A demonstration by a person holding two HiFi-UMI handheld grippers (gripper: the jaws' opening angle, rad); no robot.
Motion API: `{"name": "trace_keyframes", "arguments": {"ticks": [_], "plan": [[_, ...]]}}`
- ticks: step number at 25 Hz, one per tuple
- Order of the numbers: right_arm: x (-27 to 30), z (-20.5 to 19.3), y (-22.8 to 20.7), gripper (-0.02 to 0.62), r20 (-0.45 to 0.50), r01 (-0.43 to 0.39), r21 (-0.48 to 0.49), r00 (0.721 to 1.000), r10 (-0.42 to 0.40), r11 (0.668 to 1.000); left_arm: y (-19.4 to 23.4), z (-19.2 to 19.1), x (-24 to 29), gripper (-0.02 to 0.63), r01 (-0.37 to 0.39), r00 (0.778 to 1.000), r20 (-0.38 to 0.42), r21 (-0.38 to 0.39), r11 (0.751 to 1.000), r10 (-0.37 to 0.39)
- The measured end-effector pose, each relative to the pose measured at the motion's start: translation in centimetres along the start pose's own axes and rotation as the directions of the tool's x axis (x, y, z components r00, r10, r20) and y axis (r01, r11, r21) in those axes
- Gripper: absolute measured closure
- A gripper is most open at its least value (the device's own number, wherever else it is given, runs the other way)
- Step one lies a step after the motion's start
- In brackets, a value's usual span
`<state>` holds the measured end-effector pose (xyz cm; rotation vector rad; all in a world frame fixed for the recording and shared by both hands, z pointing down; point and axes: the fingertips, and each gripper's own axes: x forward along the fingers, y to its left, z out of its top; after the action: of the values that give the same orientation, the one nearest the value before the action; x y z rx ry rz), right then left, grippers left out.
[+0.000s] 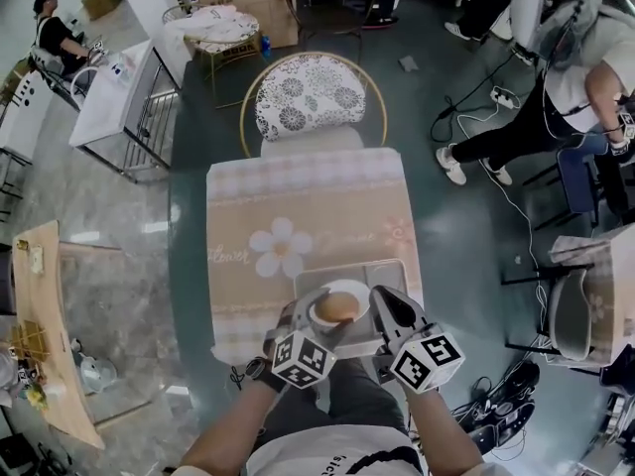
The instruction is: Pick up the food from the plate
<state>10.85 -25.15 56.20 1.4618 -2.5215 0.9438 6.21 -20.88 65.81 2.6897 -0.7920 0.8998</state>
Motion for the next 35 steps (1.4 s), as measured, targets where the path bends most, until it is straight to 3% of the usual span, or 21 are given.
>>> {"name": "trace_keyframes", "arguments": {"ticks": [10,15,21,35], "plan": [[-3.1,1.7,4.8,0.577,0.062,-0.002,-0.043,0.998,0.004,0.999,-0.6,3.7,-7.8,0.276,-0.068,0.992,0.105,-0.083,0.994,0.076],[-4.2,2.2,7.4,0.577,0.075,-0.012,-0.073,0.997,0.018,0.997,-1.1,5.3,-11.4,0.276,-0.074,0.98,0.17,-0.167,0.983,0.102],[-5.6,2.4,10.7,0.577,0.095,-0.039,-0.102,0.994,0.049,0.994,-1.3,7.0,-15.8,0.276,-0.1,0.965,0.219,-0.208,0.973,0.146],[-8.7,3.6,15.3,0.578,0.128,-0.057,-0.179,0.988,0.081,0.982,-3.5,10.7,-22.6,0.276,-0.106,0.927,0.33,-0.226,0.968,0.178]]}}
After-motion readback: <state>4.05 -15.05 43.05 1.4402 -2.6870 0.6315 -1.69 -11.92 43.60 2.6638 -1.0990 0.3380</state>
